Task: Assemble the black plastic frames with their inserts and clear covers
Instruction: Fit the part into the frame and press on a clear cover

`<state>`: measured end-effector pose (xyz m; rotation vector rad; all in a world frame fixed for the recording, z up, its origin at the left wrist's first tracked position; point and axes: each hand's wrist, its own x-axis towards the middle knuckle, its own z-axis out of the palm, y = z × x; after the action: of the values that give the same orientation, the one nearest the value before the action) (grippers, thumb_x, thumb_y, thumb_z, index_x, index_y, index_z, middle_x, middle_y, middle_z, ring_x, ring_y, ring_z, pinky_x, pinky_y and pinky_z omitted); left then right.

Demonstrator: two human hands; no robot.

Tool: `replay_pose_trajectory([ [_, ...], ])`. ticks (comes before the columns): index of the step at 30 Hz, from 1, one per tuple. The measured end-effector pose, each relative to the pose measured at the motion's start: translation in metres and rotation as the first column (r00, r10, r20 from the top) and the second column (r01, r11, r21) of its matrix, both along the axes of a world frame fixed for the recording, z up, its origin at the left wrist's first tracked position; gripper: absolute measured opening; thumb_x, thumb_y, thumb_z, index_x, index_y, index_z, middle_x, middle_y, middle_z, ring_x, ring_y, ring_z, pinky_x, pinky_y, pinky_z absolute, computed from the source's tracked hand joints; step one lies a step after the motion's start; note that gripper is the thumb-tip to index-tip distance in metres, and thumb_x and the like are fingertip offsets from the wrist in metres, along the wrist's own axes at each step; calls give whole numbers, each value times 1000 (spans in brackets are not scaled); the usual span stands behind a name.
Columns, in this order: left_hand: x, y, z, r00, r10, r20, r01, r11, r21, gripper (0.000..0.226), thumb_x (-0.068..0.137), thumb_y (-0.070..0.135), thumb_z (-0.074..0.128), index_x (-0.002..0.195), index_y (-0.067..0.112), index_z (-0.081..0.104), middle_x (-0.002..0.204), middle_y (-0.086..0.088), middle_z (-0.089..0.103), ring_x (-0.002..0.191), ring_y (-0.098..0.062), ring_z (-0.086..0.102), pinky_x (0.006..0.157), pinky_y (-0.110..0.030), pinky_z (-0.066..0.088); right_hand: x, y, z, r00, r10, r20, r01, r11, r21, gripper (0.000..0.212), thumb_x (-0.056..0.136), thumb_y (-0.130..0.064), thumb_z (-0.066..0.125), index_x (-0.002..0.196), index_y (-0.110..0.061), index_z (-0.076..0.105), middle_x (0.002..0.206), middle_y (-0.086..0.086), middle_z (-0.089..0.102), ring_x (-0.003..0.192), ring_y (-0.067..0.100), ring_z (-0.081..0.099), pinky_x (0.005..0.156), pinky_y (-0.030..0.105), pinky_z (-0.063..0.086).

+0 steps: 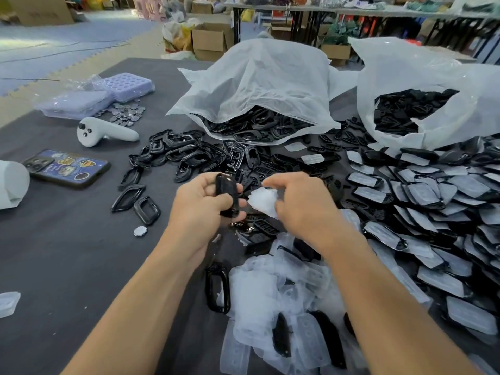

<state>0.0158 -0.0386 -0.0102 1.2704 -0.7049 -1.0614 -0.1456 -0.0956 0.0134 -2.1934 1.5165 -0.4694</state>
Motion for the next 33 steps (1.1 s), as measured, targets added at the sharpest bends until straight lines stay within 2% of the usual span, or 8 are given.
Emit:
replay_pose_trajectory([
  [2, 1, -1, -1, 999, 11, -38, -10, 1000, 11, 39, 91, -27, 47, 108, 6, 61, 90, -7, 78, 77, -16, 78, 56, -30, 61, 10, -2, 1, 980, 75, -183, -70, 997, 32, 52, 89, -4, 61, 130, -36, 67, 129, 2, 67, 118, 25, 62, 102, 38, 51],
  [4, 0, -1, -3, 999, -17, -51, 18, 1000, 11, 42, 90, -27, 46, 109, 8, 61, 85, -4, 79, 76, -17, 78, 55, -31, 61, 12, -2, -1, 968, 58, -244, -66, 998, -24, 49, 90, -7, 64, 127, -38, 68, 124, 2, 69, 115, 26, 62, 99, 36, 50],
  [10, -1, -2, -5, 997, -72, 19, 71, 997, 44, 47, 89, -27, 47, 107, 12, 65, 78, -2, 78, 68, -15, 75, 52, -30, 60, 0, -2, -11, 993, -77, -93, 69, 994, -83, 26, 89, -13, 62, 87, -34, 78, 85, 0, 74, 84, 26, 66, 70, 30, 50],
  [13, -5, 0, -5, 984, -160, 74, 152, 983, 104, 55, 85, -27, 45, 115, 13, 69, 78, -5, 77, 65, -16, 73, 52, -31, 58, -1, 1, -12, 999, -52, -8, 51, 994, -100, 28, 87, -10, 66, 99, -31, 79, 95, 3, 76, 95, 27, 67, 84, 37, 55],
  [17, -10, 3, -5, 953, -266, 145, 236, 953, 192, 63, 79, -24, 44, 123, 13, 70, 75, -10, 75, 59, -22, 69, 49, -31, 55, 2, 1, -8, 980, 46, -194, -58, 997, -52, 42, 85, -8, 69, 112, -39, 75, 113, 0, 72, 110, 21, 63, 97, 33, 49],
  [22, -18, 6, -6, 867, -377, 326, 272, 906, 325, 73, 70, -6, 46, 133, 25, 65, 65, -8, 71, 49, -22, 62, 46, -30, 52, 2, -4, -3, 987, 13, -157, -24, 997, -69, 16, 89, -20, 72, 96, -33, 79, 95, -4, 76, 97, 21, 68, 96, 34, 50],
  [26, -18, 4, -4, 873, -370, 318, 256, 902, 348, 70, 75, -9, 46, 136, 20, 64, 64, -8, 70, 44, -19, 56, 41, -26, 46, 1, -5, 0, 984, 49, -172, -56, 998, -38, 20, 85, -19, 76, 97, -35, 78, 99, -6, 76, 99, 19, 68, 95, 36, 54],
  [33, -16, 4, -5, 882, -378, 281, 265, 891, 367, 66, 76, -11, 44, 133, 16, 62, 65, -11, 71, 43, -21, 54, 43, -28, 48, 4, -8, -4, 991, 6, -132, -17, 997, -82, 18, 93, -19, 65, 85, -28, 78, 83, 0, 75, 85, 24, 68, 90, 36, 52],
])
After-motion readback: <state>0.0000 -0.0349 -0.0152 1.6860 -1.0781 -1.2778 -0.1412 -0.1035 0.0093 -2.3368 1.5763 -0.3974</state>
